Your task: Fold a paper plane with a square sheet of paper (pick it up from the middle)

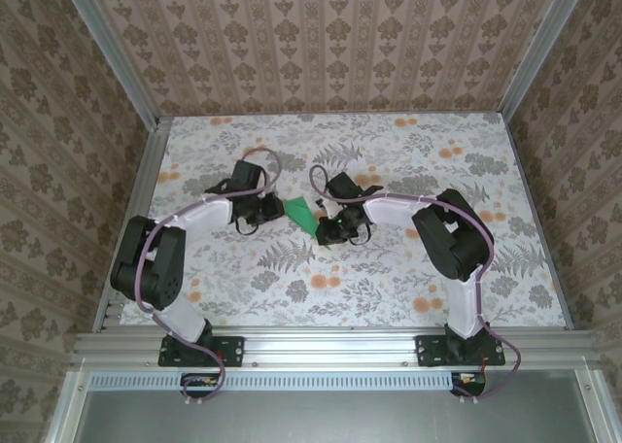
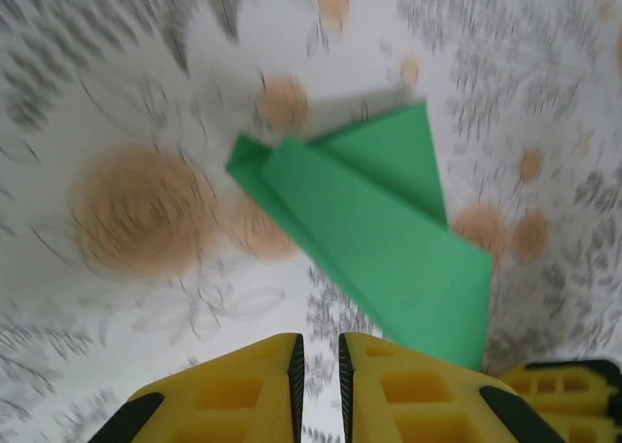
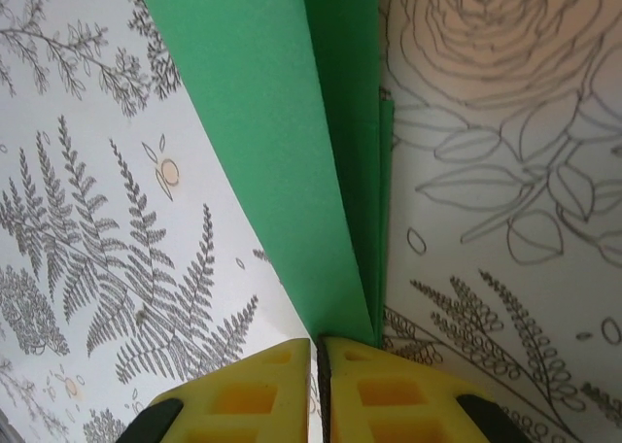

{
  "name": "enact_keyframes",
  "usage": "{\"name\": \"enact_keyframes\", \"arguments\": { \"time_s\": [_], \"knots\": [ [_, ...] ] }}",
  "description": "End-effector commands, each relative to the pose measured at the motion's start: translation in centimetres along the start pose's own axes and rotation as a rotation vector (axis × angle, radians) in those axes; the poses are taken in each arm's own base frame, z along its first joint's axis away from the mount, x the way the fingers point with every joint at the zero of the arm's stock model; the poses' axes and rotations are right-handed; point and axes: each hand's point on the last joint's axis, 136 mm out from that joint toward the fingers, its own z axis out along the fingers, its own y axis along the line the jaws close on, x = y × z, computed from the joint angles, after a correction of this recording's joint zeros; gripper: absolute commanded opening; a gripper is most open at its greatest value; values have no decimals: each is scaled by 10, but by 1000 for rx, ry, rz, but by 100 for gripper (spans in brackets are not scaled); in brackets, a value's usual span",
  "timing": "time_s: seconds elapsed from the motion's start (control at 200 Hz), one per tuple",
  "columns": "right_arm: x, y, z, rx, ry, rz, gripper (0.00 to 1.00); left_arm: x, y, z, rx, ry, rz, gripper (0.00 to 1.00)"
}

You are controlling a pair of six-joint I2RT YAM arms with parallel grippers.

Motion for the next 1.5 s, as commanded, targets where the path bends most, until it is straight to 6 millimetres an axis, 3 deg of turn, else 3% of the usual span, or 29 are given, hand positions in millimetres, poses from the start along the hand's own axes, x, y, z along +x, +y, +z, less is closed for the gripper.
{"name": "enact_keyframes", "arguments": {
  "time_s": [0.0, 0.035, 0.16, 0.395, 0.79, 1.055, 1.185, 1.495],
  "knots": [
    [21, -7, -3, 3, 55, 48, 13, -2, -15, -4, 62, -64, 14, 19],
    [24, -7, -3, -1, 60, 54, 13, 10, -28, 2, 95, -46, 44, 18],
    [31, -6, -4, -19, 71, 62, 12, 23, -39, 16, 150, -26, 61, 16],
    [37, -6, -6, -32, 82, 67, 12, 17, -60, 31, 243, -32, 64, 16],
    [24, 5, -16, -101, 41, 61, 11, 18, -36, 56, 129, -10, 45, 14],
    [-6, 47, -40, -281, -35, -3, 13, 26, -26, 63, 101, 14, 35, 13],
    [-6, 47, -30, -261, 9, -13, 12, 28, -22, 65, 84, 24, 29, 13],
    [-2, 28, 1, -138, 119, 4, 10, 33, -15, 70, 59, 45, 16, 13]
  ]
}}
